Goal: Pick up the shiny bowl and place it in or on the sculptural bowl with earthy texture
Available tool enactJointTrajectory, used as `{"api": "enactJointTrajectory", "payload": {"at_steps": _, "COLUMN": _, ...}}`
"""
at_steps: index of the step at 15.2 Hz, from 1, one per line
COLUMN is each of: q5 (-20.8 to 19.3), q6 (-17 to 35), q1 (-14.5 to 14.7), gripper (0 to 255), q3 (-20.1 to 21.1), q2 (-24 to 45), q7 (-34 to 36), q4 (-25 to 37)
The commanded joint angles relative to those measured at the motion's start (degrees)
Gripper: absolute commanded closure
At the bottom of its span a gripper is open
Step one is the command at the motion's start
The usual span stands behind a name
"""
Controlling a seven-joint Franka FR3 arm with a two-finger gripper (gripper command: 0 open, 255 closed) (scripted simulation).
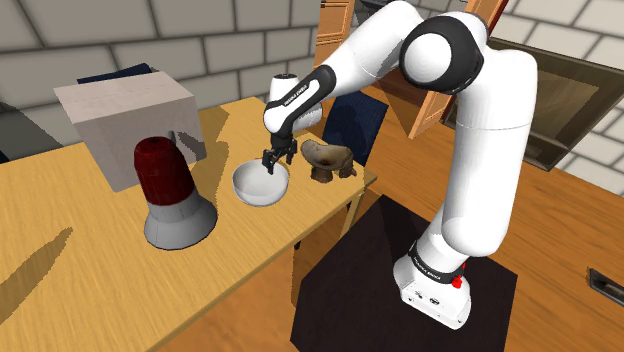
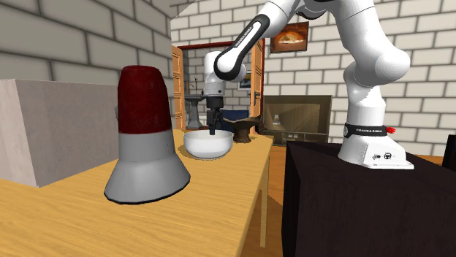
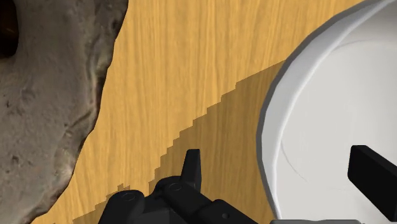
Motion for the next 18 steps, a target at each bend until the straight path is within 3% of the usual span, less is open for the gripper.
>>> {"api": "enactJointTrajectory", "payload": {"at_steps": 1, "q5": 0.0, "q6": 0.1, "q1": 0.0, "gripper": 0, "q3": 0.0, "q2": 0.1, "q7": 0.0, "q4": 0.0}}
{"api": "enactJointTrajectory", "payload": {"at_steps": 5, "q5": 0.0, "q6": 0.1, "q1": 0.0, "gripper": 0, "q3": 0.0, "q2": 0.1, "q7": 0.0, "q4": 0.0}}
{"api": "enactJointTrajectory", "payload": {"at_steps": 6, "q5": 0.0, "q6": 0.1, "q1": 0.0, "gripper": 255, "q3": 0.0, "q2": 0.1, "q7": 0.0, "q4": 0.0}}
{"api": "enactJointTrajectory", "payload": {"at_steps": 18, "q5": -0.2, "q6": -1.7, "q1": 0.1, "gripper": 255, "q3": -0.1, "q2": -1.6, "q7": 0.2, "q4": 0.1}}
